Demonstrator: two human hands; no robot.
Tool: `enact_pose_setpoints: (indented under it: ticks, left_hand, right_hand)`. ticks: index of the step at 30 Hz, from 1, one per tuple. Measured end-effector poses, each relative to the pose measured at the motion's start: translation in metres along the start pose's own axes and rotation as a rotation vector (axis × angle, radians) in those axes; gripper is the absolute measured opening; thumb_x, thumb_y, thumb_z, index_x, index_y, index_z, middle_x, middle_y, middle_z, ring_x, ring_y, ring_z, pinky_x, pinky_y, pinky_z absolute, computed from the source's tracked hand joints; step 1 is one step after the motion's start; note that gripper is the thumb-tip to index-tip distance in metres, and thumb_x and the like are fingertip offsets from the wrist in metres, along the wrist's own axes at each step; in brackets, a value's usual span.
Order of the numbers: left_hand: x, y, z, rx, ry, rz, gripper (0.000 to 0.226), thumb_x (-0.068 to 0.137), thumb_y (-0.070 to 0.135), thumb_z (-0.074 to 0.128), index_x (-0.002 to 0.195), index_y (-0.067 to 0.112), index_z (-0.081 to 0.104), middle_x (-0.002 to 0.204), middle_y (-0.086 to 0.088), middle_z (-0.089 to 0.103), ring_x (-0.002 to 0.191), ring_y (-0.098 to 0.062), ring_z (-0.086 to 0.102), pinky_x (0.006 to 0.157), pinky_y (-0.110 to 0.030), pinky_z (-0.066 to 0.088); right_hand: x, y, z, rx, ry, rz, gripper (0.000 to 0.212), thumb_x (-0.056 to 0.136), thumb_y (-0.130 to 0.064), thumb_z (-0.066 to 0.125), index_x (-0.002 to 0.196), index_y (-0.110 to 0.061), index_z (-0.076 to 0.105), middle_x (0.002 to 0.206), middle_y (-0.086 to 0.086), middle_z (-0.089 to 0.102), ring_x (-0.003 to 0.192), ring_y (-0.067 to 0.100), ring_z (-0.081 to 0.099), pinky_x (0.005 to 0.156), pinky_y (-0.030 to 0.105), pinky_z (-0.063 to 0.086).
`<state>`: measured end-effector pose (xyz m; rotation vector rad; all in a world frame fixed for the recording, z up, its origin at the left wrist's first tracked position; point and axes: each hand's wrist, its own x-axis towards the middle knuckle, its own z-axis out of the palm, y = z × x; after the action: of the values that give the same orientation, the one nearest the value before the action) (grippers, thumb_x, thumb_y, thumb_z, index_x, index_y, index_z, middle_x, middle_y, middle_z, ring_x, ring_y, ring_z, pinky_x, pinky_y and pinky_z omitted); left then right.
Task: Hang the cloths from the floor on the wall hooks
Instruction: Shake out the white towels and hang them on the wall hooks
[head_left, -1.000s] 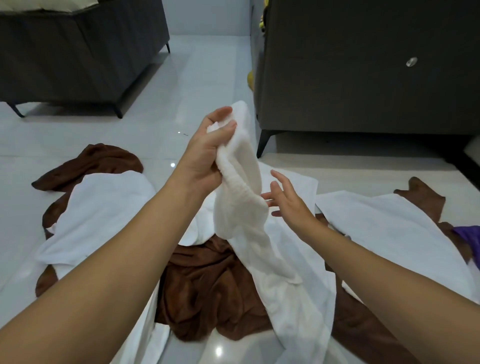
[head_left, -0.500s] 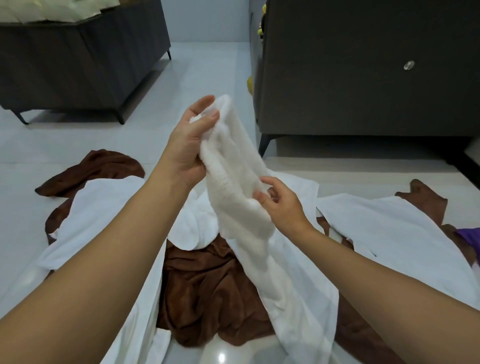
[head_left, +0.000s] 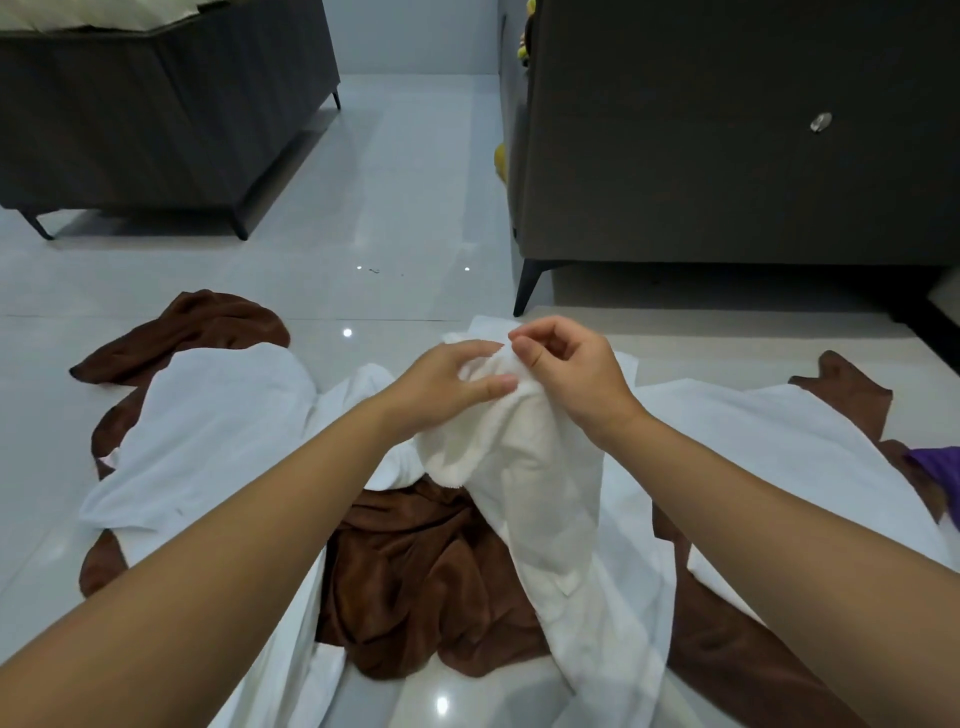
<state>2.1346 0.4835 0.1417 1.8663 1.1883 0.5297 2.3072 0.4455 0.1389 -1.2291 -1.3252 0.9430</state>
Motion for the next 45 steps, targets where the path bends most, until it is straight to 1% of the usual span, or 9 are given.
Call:
enact_pose_setpoints:
  ticks: [4,10,14,17,20,25,33,40,45]
  left_hand:
    - [0.003,0.002,0.000,-0.108,0.102,0.014,0.026,0.087,0.032,0.069,0.075,0.010,0.063,0.065,0.017,0.054,0.064,0.002,0.050,0.060,-0.013,0.038]
    - [0.004,0.003,-0.007,-0.313,0.309,-0.017,0.024,0.093,0.039,0.060,0.080,0.019,0.063,0.082,0.005,0.063,0.080,-0.017,0.060,0.072,-0.031,0.048]
    - [0.007,0.002,-0.008,-0.324,0.432,-0.041,0.023,0.094,0.037,0.058,0.078,0.021,0.059,0.082,0.002,0.062,0.078,-0.015,0.058,0.068,-0.024,0.046]
    - [0.008,-0.003,-0.007,-0.305,0.370,-0.039,0.023,0.094,0.036,0.058,0.088,0.015,0.062,0.088,0.002,0.063,0.084,-0.016,0.059,0.073,-0.028,0.047]
    - [0.009,-0.002,-0.003,-0.311,0.320,-0.014,0.024,0.093,0.035,0.060,0.096,0.012,0.065,0.092,0.003,0.065,0.088,-0.016,0.060,0.079,-0.034,0.049]
    - [0.008,0.001,0.001,-0.367,0.293,-0.018,0.014,0.090,0.031,0.065,0.086,0.017,0.066,0.087,0.009,0.065,0.084,-0.013,0.062,0.075,-0.028,0.050]
    - [0.009,-0.007,-0.011,-0.384,0.232,-0.074,0.024,0.080,0.015,0.076,0.102,0.023,0.071,0.107,0.001,0.070,0.099,-0.021,0.067,0.088,-0.040,0.056]
    - [0.008,-0.020,-0.029,-0.300,0.257,-0.090,0.034,0.083,0.013,0.073,0.110,0.032,0.068,0.122,0.006,0.061,0.109,-0.011,0.061,0.093,-0.028,0.052]
    - [0.003,-0.031,-0.047,-0.032,0.267,-0.174,0.036,0.085,0.009,0.068,0.116,0.024,0.063,0.122,0.004,0.055,0.103,-0.013,0.054,0.073,-0.021,0.049]
  right_hand:
    - [0.003,0.005,-0.003,0.021,0.011,0.022,0.009,0.089,-0.017,0.069,0.095,-0.024,0.067,0.089,-0.004,0.068,0.081,0.001,0.063,0.078,0.017,0.052]
    - [0.004,0.023,-0.016,-0.179,-0.148,0.216,0.024,0.092,-0.036,0.064,0.114,-0.039,0.055,0.114,-0.014,0.058,0.096,0.011,0.064,0.075,0.023,0.052]
    - [0.003,0.027,-0.023,-0.155,-0.241,0.280,0.042,0.088,-0.030,0.069,0.125,-0.038,0.051,0.101,-0.006,0.066,0.076,0.012,0.064,0.065,0.024,0.047]
    - [0.002,0.026,-0.022,-0.101,-0.252,0.237,0.030,0.093,-0.028,0.064,0.119,-0.037,0.053,0.088,0.000,0.071,0.078,0.008,0.063,0.075,0.029,0.051]
    - [0.003,0.025,-0.017,-0.005,-0.217,0.226,0.025,0.096,-0.032,0.059,0.120,-0.037,0.053,0.100,0.010,0.070,0.098,0.014,0.067,0.089,0.037,0.055]
    - [0.004,0.019,-0.011,0.216,-0.176,0.306,0.031,0.097,-0.041,0.053,0.127,-0.043,0.051,0.115,-0.002,0.067,0.103,0.020,0.068,0.086,0.040,0.058]
    - [0.011,0.014,-0.017,0.486,-0.228,0.374,0.038,0.097,-0.015,0.056,0.133,-0.027,0.055,0.123,0.010,0.066,0.104,0.023,0.067,0.083,0.033,0.057]
    - [0.017,0.008,-0.039,0.322,-0.043,0.251,0.027,0.095,-0.014,0.059,0.120,-0.024,0.064,0.109,-0.001,0.067,0.094,0.011,0.067,0.086,0.028,0.056]
    - [0.020,0.010,-0.066,0.015,0.087,0.172,0.021,0.095,-0.021,0.060,0.113,-0.031,0.066,0.116,-0.004,0.062,0.108,0.020,0.061,0.094,0.043,0.054]
